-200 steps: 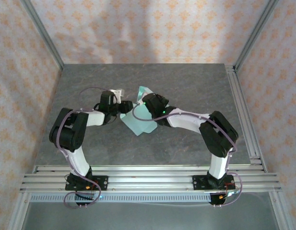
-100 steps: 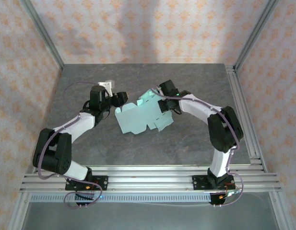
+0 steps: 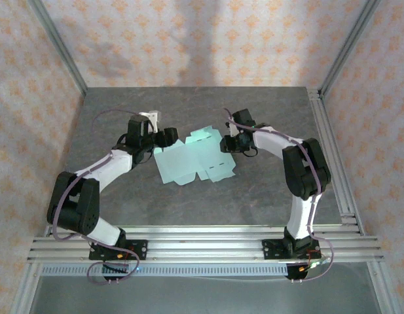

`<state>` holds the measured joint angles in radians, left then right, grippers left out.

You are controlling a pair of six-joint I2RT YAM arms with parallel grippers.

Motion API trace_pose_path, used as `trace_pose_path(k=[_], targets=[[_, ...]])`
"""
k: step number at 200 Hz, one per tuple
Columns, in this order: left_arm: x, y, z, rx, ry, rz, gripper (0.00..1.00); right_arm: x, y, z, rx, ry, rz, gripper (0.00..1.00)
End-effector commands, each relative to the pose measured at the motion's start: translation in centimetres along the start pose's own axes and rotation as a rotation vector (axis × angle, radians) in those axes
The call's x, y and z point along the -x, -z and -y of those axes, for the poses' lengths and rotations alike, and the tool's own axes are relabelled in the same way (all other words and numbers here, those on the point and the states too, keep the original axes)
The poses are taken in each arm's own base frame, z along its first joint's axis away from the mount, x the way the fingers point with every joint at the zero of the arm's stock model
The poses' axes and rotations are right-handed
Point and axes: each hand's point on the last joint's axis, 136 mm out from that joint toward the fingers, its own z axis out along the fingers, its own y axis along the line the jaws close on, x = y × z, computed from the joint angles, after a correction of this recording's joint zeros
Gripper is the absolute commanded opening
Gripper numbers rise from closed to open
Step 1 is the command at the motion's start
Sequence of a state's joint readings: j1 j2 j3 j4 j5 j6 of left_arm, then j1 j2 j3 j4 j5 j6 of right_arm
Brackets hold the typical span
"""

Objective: Fold the paper box

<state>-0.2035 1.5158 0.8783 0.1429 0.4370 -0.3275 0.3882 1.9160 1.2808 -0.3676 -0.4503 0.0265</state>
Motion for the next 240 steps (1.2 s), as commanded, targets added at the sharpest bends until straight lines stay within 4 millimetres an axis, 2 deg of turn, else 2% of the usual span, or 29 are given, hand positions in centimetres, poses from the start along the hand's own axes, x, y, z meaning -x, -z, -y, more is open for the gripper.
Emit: trace_pose_path(k=[1,34,58,119,194,240], targets=[[0.1,-0.7,0.6,-0.008,-0.026,-0.022,0.70,1.1,1.0,-0.1,0.033,-0.024,0.064,0.42],[0.0,-1.5,0.9,-0.019,-0.022,-0.037,0.70,0.5,0.2,0.0,0.045,-0.011,0.052,0.41],[-0.1,-1.7,0.8,-0.016,-0.023,-0.040,0.70,0.3,-0.3,0.1,0.049,-0.008,0.050,0.34],[-0.4,-2.2,0.8,-0.025,-0.014,-0.047,0.71,0.7,0.0,-0.5,0.107,-0.037,0.146,0.24],[-0.6,-2.5,0.9,-0.033,-0.010,-0.051,0.71,0.4,1.0,-0.7,0.131,-0.041,0.224,0.22],[-0.7,-2.7,1.1,-0.043,-0.007,-0.054,0.71,0.2,0.6,-0.7,0.150,-0.062,0.241,0.21]])
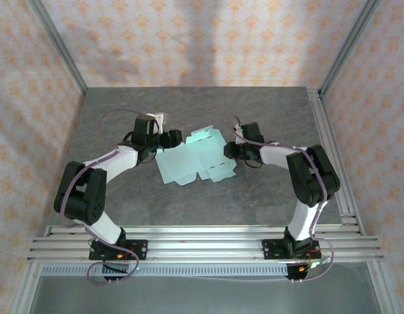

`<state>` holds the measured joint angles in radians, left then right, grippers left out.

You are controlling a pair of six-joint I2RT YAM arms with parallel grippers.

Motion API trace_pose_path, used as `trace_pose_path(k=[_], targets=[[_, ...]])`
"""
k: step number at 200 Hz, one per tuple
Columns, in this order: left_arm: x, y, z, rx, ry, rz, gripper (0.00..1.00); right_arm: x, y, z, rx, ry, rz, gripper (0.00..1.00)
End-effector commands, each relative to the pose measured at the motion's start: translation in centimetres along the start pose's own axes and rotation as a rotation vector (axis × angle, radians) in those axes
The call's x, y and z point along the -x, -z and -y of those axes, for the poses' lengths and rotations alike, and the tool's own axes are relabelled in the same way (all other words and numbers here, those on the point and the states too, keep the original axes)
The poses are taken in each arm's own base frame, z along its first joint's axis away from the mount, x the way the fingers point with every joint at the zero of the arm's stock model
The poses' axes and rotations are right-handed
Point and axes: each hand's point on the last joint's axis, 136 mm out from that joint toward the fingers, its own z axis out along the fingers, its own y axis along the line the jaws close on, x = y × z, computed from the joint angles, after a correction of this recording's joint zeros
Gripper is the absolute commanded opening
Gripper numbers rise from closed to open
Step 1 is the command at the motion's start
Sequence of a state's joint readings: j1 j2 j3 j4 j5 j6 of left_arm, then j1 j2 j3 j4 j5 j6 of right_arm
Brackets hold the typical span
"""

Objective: Fold the paper box

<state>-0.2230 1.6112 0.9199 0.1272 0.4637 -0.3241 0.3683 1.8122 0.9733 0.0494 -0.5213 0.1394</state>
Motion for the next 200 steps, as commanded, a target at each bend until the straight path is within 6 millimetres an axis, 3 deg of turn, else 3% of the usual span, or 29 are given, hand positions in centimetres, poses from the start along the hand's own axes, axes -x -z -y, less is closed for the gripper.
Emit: trace_pose_path(k=[1,118,140,168,182,200], targets=[[1.1,-0.3,1.0,-0.030,-0.013,0.026,0.71,1.4,0.4,-0.9,0.033,0.004,0.058,0.21],[1.2,-0.1,1.3,-0.037,-0.018,0.029,0.71,-0.2,-1.0,0.1,0.013,0.025,-0.012,0.21],[1.2,0.0,1.3,-0.038,-0.020,0.026,0.71,-0.3,-1.2,0.1,0.015,0.033,-0.026,0.14],[1.1,0.1,1.3,-0.037,-0.022,0.025,0.71,-0.3,-1.1,0.3,0.002,0.046,-0.026,0.14],[1.2,0.1,1.4,-0.039,-0.022,0.027,0.71,-0.4,-1.2,0.4,0.000,0.053,-0.035,0.19],[1.1,0.2,1.4,-0.038,-0.022,0.027,0.71,-0.5,-1.2,0.3,0.003,0.059,-0.042,0.16]])
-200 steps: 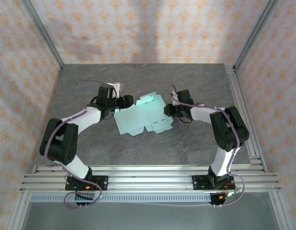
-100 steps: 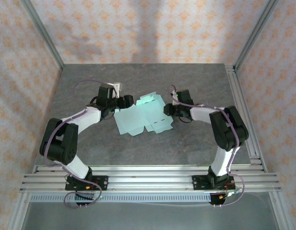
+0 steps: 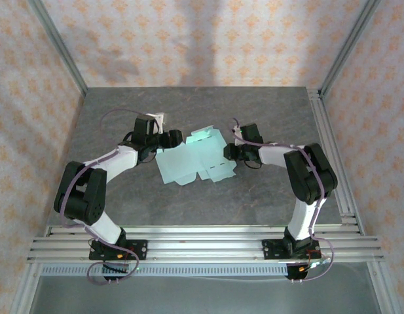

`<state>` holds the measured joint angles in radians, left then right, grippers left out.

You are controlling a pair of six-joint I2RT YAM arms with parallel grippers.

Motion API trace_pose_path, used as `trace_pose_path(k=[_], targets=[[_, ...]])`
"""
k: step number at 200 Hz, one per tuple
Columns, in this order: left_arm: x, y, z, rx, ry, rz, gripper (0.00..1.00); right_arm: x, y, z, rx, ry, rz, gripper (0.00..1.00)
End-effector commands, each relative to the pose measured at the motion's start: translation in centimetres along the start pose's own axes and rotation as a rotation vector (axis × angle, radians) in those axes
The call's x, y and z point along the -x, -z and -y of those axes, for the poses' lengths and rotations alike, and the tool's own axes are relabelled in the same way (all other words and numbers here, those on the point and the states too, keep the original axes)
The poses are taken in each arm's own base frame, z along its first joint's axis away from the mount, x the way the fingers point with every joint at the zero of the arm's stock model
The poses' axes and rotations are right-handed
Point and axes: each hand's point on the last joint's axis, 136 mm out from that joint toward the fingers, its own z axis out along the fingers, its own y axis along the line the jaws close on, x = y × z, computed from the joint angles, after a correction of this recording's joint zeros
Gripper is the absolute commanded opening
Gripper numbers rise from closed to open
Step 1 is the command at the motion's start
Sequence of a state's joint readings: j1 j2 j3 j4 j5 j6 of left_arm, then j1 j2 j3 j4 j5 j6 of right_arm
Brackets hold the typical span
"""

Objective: Fold the paper box

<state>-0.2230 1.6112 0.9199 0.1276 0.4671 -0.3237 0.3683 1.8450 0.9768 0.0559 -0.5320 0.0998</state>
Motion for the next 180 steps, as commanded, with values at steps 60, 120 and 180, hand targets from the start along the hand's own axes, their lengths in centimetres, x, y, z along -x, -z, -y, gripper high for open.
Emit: trace_pose_path(k=[60,120,180], targets=[[1.5,0.4,1.7,-0.050,-0.024,0.039,0.71,1.2,1.2,-0.1,-0.046,0.104,0.009,0.00],[2.8,1.4,1.8,-0.044,-0.013,0.088,0.88,5.0,5.3,-1.1,-0.233,0.423,0.074,0.00],[3.6,4.7,1.5,-0.021,0.002,0.162,1.00,7.5,7.2,-1.3,-0.641,0.965,0.053,0.00]])
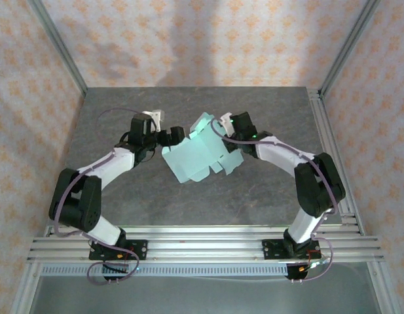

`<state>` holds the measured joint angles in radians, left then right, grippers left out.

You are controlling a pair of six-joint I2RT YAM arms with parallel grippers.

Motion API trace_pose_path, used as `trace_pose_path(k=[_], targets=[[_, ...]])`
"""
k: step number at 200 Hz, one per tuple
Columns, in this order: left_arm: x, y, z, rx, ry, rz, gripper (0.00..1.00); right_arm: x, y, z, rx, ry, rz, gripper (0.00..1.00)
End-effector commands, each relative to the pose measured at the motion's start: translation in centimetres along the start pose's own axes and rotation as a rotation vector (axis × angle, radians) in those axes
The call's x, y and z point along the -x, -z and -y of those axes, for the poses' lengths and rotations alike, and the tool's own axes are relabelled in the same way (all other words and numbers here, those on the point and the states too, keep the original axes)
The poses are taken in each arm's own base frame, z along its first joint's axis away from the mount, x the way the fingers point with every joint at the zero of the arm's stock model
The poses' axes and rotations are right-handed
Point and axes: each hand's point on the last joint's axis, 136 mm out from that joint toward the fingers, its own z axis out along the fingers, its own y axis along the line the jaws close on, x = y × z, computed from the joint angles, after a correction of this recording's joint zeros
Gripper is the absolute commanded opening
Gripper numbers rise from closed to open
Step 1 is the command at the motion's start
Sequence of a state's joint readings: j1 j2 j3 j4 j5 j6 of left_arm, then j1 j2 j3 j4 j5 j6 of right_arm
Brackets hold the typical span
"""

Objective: Fold the paper box

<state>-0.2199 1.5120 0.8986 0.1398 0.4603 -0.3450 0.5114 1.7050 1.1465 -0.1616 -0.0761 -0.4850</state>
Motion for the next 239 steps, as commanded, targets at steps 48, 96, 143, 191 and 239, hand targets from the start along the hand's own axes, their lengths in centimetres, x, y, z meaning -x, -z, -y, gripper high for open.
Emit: trace_pose_path(k=[48,96,143,191,239], targets=[[4.0,3.9,-0.5,-0.033,0.091,0.144,1.00,2.1,1.6,0.2,-0.390,0.491,0.004,0.00],[4.9,6.1,-3.7,0.109,0.160,0.213,1.00,3.7,1.4,-0.8,-0.608,0.600,0.027,0.00],[4.0,5.6,-6.4,0.230,0.151,0.219,1.00,5.6,1.5,-2.6,-0.646,0.686,0.055,0.00],[2.6,4.2,-9.0,0.323,0.085,0.203,1.00,5.6,0.5,-2.5,-0.730,0.779,0.081,0.00],[1.7,0.5,-9.7,0.299,0.158,0.096,1.00,5.1,0.4,-2.9,-0.753,0.771,0.145,0.00]])
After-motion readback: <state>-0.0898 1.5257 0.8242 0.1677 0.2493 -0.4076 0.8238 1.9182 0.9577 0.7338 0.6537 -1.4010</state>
